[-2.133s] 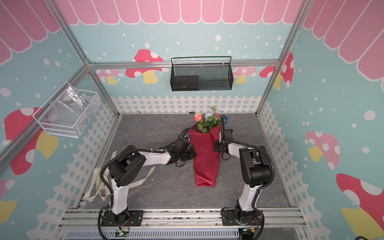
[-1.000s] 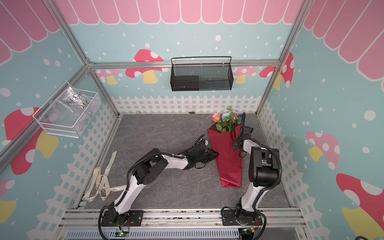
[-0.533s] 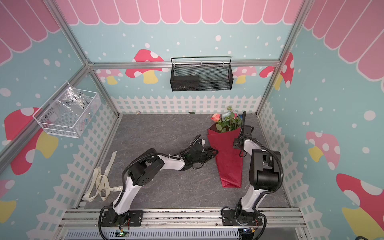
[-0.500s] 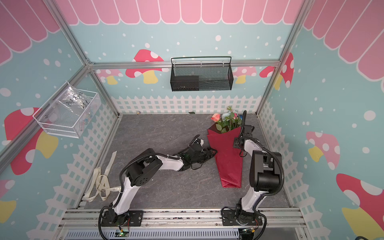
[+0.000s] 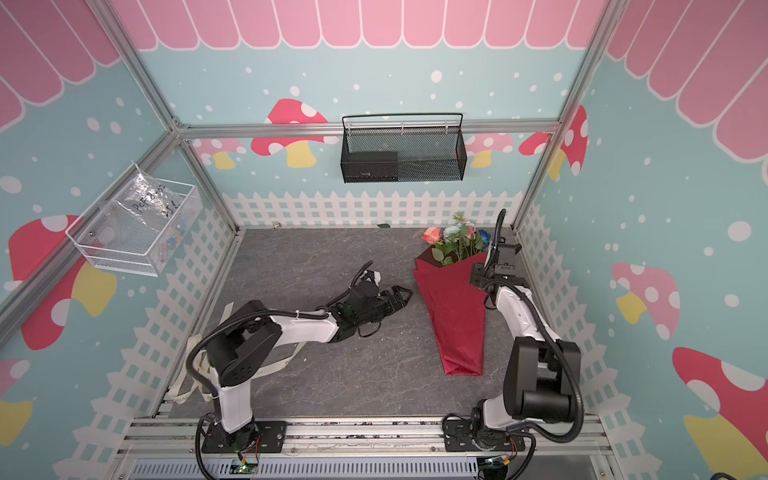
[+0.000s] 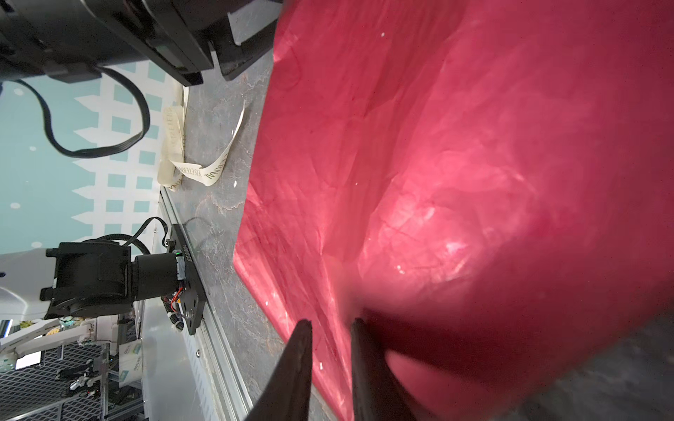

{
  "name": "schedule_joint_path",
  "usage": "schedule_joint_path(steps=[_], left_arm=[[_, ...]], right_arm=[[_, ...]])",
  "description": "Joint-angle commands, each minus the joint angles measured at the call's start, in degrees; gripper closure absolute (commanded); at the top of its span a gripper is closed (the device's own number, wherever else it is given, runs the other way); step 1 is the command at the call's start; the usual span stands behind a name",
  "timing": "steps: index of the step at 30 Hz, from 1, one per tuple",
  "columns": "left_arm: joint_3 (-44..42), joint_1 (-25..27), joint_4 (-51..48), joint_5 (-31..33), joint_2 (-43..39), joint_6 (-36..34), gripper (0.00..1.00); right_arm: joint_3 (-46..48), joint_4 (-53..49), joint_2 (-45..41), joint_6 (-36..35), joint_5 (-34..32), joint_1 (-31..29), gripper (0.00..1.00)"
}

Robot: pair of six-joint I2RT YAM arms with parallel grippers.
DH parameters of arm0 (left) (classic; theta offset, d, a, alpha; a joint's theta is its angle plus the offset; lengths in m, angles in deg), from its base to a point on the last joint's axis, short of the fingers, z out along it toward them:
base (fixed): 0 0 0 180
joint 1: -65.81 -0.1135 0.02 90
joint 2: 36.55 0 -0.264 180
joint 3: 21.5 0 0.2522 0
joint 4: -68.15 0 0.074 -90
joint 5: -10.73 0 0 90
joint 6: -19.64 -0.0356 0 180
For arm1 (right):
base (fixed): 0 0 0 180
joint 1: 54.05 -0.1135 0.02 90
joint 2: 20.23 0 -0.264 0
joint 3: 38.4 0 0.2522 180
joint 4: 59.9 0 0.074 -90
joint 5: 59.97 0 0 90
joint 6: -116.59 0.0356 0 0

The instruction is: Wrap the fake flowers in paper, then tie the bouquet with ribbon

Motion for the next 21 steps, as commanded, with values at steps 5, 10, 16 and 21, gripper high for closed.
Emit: schedule_joint_path(steps=[5,10,16,21], left_arm=[[-0.4,-0.5,3.1,-1.9,2.7,1.6,0.65],[-0.6,-0.4,3.7,-3.3,4.1,2.1,0.86],[-1.2,-0.2,3.6,-2.8,3.5,2.0,0.89],[-1.8,-0.1,3.9,-2.6,2.9,1.5,0.90]], right_arm=[[1.6,1.4,3.7,2.3,0.7,-0.9,0.77],[0.0,-2.2,3.5,0.9,0.1,-0.6,0.75],[-8.0,-13.5,-3.1,-5.0,-7.1,2.8,0.62],[-13.5,-17.3,-4.8,-8.3,-16.5,7.4,0.39]])
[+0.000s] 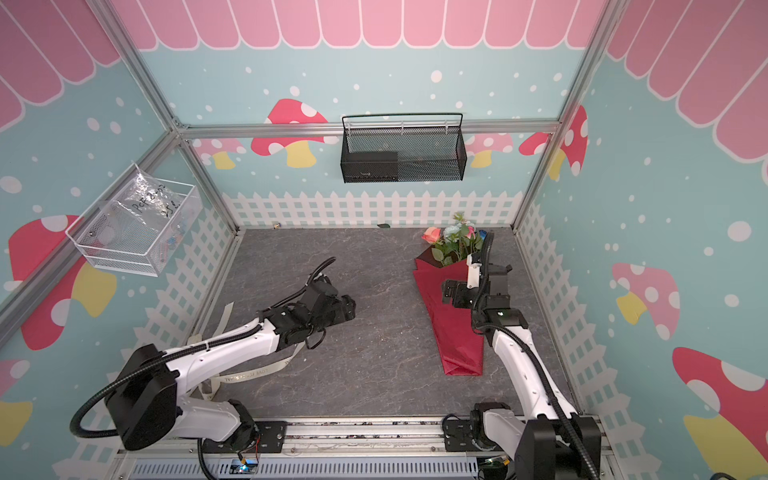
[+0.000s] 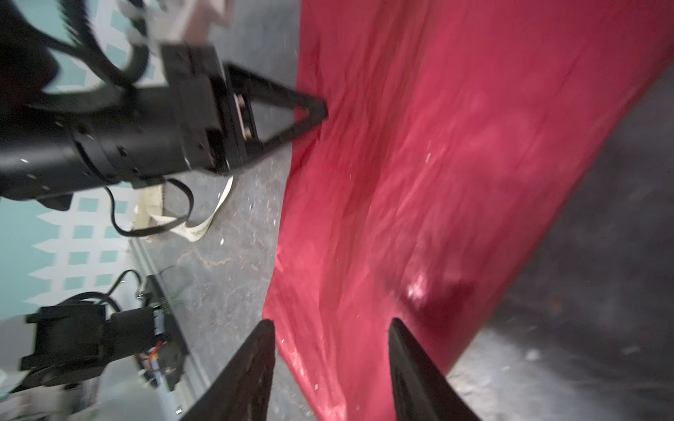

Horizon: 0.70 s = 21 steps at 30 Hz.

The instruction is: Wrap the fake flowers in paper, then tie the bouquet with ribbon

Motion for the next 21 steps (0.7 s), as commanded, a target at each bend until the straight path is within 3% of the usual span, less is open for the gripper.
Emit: schedule_joint_path(steps=[1,6,14,17,21], left_arm=[[-1.3,0.0,-0.3,0.2,-0.1,0.2,0.90],[-1.2,0.3,1.0,-0.6,0.7,0.7,0.91],[-0.6,0.6,0.7,-0.5,0.9,0.5,0.95],[0.2,0.8,0.4,-0.5,1.5,0.3,1.00],[1.3,1.3,-0.9,0.1,2.2,-0.4,1.00]], right_arm=[[-2.9,-4.2,0.3,-3.5,-7.9,3.2,0.36],[-10.6,-3.8,9.0,-7.5,-12.4,6.0,0.24],[-22.8,-3.4,25.3,-11.7,-11.0,6.6,0.20],[-26.2,-3.5,30.4,-12.1,-11.3,6.8,0.31],[-27.5,-3.5,34.1,-11.7,-11.3,8.4,0.62]])
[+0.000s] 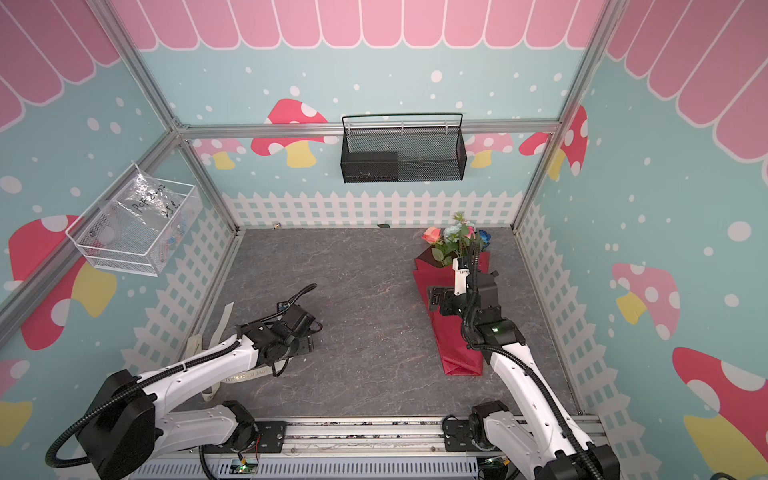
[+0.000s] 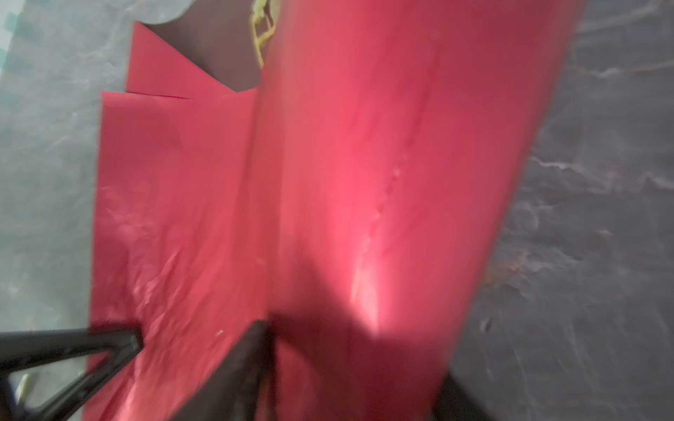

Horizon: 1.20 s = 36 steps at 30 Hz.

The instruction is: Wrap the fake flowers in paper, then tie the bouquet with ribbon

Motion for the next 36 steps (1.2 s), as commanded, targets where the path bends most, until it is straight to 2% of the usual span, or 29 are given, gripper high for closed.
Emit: schedule_joint_path(steps=[1,3,5,10,18,26,30,33,35,36], left_arm=[[1.4,0.8,-1.8,0.6,1.9,-0.5,1.00],[2.2,1.5,-2.3,1.3,2.3,-1.0,1.00],[3.3,2.7,-2.6,1.9,3.2,-1.6,1.00],[7.8,6.3,-3.5,2.7,7.1,-1.8,1.00],[16.1,12.9,-0.7,1.6,13.9,0.7,1.00],[24.3,19.4,17.0,-2.5,24.8,13.8,1.00],[30.7,21.8,21.3,-2.5,30.3,17.9,1.00],[34.0,22.7,22.6,-1.6,32.6,19.6,1.00],[34.1,22.9,24.5,-1.1,32.9,20.7,0.96],[33.9,22.8,25.1,-0.8,32.8,21.0,0.91]], right_arm=[[-0.8,-1.0,2.1,-0.7,-0.5,1.7,0.67],[-0.1,-1.2,2.4,-1.0,-1.1,2.7,0.84],[0.9,-1.5,2.0,-1.3,-2.1,3.7,0.93],[5.6,-2.4,-1.5,-2.0,-5.5,7.5,0.98],[13.7,-5.0,-11.2,-3.7,-11.5,16.5,0.97],[11.8,-10.1,-12.7,-9.7,-16.3,25.4,0.96],[10.4,-10.9,-12.3,-12.0,-16.3,28.8,0.96],[9.3,-11.2,-12.3,-13.6,-16.4,30.6,0.90],[8.8,-11.4,-12.3,-14.6,-15.9,31.0,0.79],[8.5,-11.6,-12.4,-14.8,-16.1,31.0,0.72]])
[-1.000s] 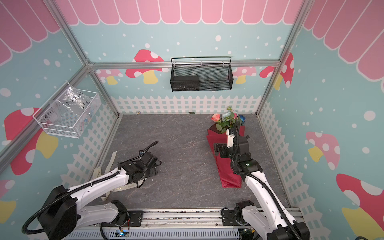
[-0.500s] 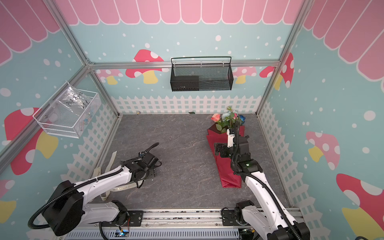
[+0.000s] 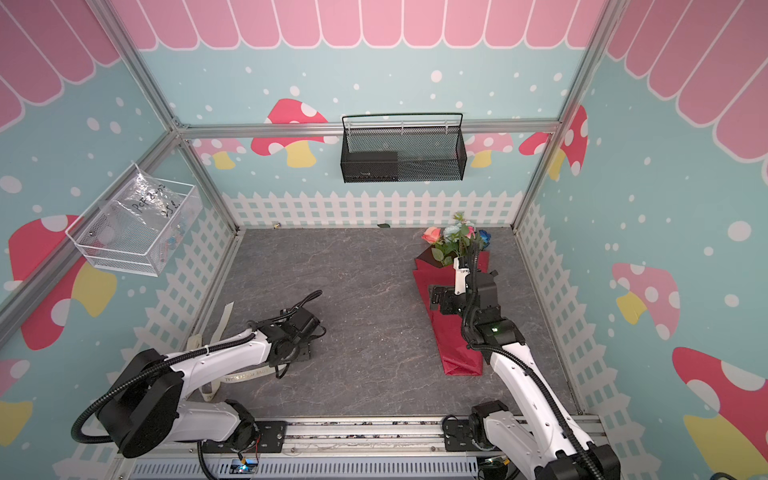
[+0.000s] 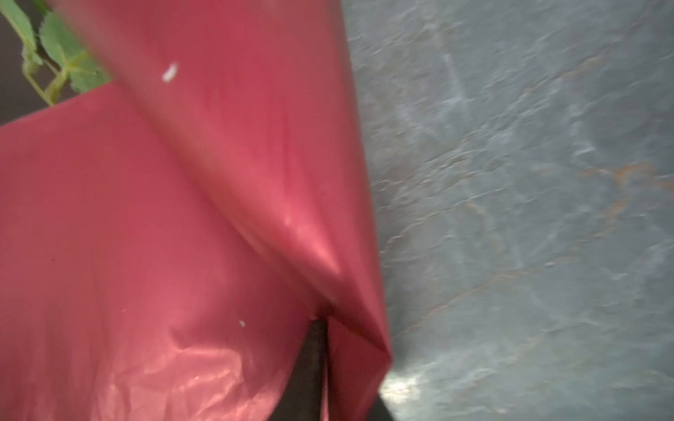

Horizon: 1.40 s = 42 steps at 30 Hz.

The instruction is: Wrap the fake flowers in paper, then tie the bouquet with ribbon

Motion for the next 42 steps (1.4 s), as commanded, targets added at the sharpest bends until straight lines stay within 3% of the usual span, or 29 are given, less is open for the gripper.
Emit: schedule_joint_path(steps=[1,5,12,13,21,23,27,32,37,42], left_arm=[[0.2,0.2,3.5,1.6,0.6,3.9,0.83],[-4.0,-0.1,4.1,3.8,-3.2,3.1,0.54],[-18.9,-3.0,3.5,9.5,-18.3,-1.7,0.02],[-21.0,-3.5,2.4,10.2,-21.1,-2.9,0.00],[-30.2,-6.8,-25.1,19.1,-41.7,-17.1,0.00],[-31.3,-7.1,-35.0,23.9,-46.5,-20.6,0.01],[-34.6,-9.9,-49.7,27.9,-53.8,-22.1,0.07],[-40.6,-12.4,-62.2,33.4,-63.1,-21.5,0.21],[-45.9,-15.1,-64.4,32.5,-66.6,-20.6,0.24],[-46.9,-16.7,-65.7,33.1,-64.7,-20.7,0.24]], right_arm=[[-1.6,-1.9,-0.6,-3.4,-1.5,0.0,0.66],[-2.2,-2.8,-3.3,-3.2,-0.9,0.0,0.47],[-0.9,-6.0,-13.3,-1.9,-1.3,0.0,0.37],[-0.4,-6.2,-15.3,-1.8,-0.1,0.0,0.36],[7.2,-4.4,-30.2,-0.3,15.1,-1.2,0.30],[9.8,-3.9,-33.8,0.7,16.7,-2.9,0.00],[13.6,-4.1,-39.6,2.7,15.5,-7.3,0.00],[15.9,-5.2,-45.2,4.5,10.2,-15.0,0.00],[16.3,-5.4,-47.8,5.4,8.6,-18.3,0.00],[15.2,-5.5,-48.7,5.3,7.8,-19.3,0.00]])
